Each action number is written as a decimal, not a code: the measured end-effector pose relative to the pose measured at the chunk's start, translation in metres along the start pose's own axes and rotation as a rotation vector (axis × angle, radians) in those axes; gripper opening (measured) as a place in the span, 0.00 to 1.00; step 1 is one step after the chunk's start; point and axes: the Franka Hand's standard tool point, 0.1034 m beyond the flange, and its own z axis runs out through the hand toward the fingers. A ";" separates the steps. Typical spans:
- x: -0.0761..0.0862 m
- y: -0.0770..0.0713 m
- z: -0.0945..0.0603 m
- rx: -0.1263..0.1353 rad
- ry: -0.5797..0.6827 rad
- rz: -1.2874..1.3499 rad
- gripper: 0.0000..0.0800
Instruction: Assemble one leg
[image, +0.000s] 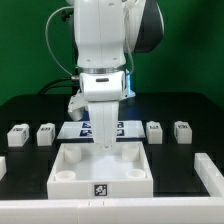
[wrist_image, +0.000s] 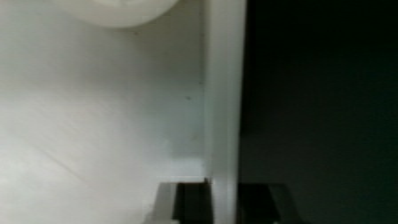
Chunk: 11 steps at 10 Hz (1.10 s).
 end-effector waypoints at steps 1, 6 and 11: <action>0.000 0.000 0.000 0.000 0.000 0.000 0.07; 0.009 0.003 0.000 -0.003 0.004 0.023 0.07; 0.081 0.048 -0.001 -0.047 0.056 0.037 0.07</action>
Offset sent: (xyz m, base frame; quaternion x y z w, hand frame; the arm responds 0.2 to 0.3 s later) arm 0.0000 0.0000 0.0000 0.0000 0.0000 0.0000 1.0000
